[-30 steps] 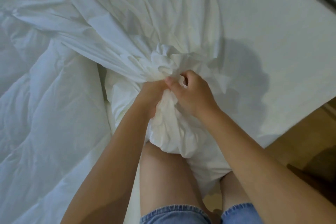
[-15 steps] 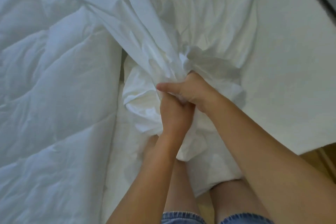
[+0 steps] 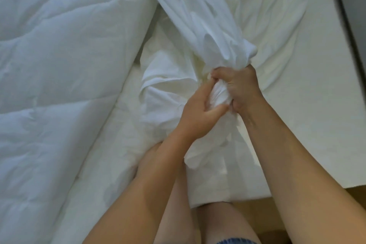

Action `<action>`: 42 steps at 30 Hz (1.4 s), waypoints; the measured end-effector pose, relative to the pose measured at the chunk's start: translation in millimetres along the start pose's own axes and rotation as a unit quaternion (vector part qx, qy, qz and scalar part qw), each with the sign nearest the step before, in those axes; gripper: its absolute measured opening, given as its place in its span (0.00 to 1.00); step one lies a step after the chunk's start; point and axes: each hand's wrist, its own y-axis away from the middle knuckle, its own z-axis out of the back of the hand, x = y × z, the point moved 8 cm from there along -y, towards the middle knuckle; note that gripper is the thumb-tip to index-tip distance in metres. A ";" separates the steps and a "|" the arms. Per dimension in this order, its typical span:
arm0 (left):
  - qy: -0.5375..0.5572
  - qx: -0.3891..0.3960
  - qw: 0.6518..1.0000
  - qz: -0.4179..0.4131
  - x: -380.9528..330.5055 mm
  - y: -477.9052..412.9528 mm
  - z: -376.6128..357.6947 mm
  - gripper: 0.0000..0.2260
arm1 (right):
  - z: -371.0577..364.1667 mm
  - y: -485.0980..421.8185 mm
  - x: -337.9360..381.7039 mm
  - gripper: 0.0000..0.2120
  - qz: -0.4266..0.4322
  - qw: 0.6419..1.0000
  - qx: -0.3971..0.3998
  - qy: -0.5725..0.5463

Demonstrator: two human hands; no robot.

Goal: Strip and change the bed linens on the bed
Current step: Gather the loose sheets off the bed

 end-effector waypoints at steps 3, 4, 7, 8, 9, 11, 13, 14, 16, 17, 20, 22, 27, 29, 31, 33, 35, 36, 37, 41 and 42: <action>-0.002 -0.116 0.992 0.044 16.2 -10.3 18.9 0.25 | 10.8 -4.6 13.1 0.16 0.003 0.999 -0.009 -0.037; -0.108 -0.139 0.982 0.065 22.3 -16.5 22.4 0.26 | 15.2 -6.8 19.2 0.15 0.007 0.999 -0.011 -0.034; -0.198 -0.116 0.961 0.155 34.5 -40.2 1.7 0.28 | 27.8 -13.0 45.4 0.16 0.024 1.000 -0.005 0.017; -0.079 -0.093 0.977 0.175 35.0 -52.3 -19.4 0.26 | 34.1 -16.4 56.7 0.18 0.028 0.999 -0.007 0.040; 0.073 -0.067 0.976 0.195 31.5 -63.6 -46.5 0.24 | 42.8 -20.4 70.1 0.18 0.035 0.997 -0.015 0.067; 0.326 0.003 0.915 0.237 11.1 -74.1 -109.8 0.21 | 62.9 -28.5 102.6 0.19 0.068 0.988 -0.035 0.135; 0.450 0.062 0.860 0.234 -16.3 -74.8 -158.0 0.20 | 75.7 -33.2 131.5 0.19 0.108 0.972 -0.031 0.206; 0.492 0.089 0.838 0.220 -26.8 -76.4 -173.6 0.19 | 78.5 -34.3 139.3 0.19 0.124 0.965 -0.026 0.232; 0.547 0.113 0.804 0.205 -34.6 -76.5 -186.9 0.20 | 80.7 -36.7 135.8 0.19 0.130 0.958 -0.018 0.256; 0.553 0.103 0.799 0.214 -28.2 -73.9 -182.8 0.20 | 81.8 -39.3 123.9 0.19 0.123 0.957 -0.017 0.261; 0.460 0.055 0.841 0.280 29.1 -58.5 -152.8 0.17 | 78.1 -47.0 61.1 0.22 0.088 0.955 -0.005 0.282; 0.306 0.032 0.899 0.311 77.6 -45.6 -116.9 0.14 | 66.5 -47.7 10.8 0.27 0.055 0.957 0.014 0.286; -0.130 -0.102 0.956 0.244 139.8 -32.6 1.3 0.21 | 29.3 -49.8 -60.8 0.31 0.046 0.937 0.035 0.345; -0.347 -0.072 0.914 0.198 148.8 -33.3 22.8 0.29 | 21.9 -51.9 -72.7 0.31 0.051 0.933 0.034 0.356; -0.483 -0.020 0.850 0.208 166.4 -31.2 31.7 0.42 | 16.8 -51.4 -83.9 0.28 0.055 0.930 0.033 0.363; -0.527 0.015 0.810 0.257 189.9 -23.5 41.0 0.47 | 8.4 -48.1 -97.0 0.26 0.056 0.926 0.042 0.372; -0.538 0.022 0.799 0.268 202.8 -18.3 50.7 0.37 | 1.5 -44.9 -106.5 0.26 0.055 0.923 0.044 0.379; -0.533 0.007 0.808 0.252 200.7 -18.4 55.6 0.30 | -0.7 -43.5 -107.7 0.26 0.056 0.920 0.042 0.385; -0.511 -0.025 0.830 0.221 194.0 -21.0 60.2 0.22 | -1.9 -42.0 -106.8 0.26 0.058 0.917 0.038 0.393; -0.363 -0.161 0.911 0.111 141.1 -25.0 75.8 0.08 | -3.0 -26.4 -83.9 0.23 0.080 0.921 0.021 0.381; -0.326 -0.187 0.922 0.090 124.7 -21.7 78.7 0.08 | -4.3 -20.0 -73.5 0.22 0.095 0.929 0.019 0.357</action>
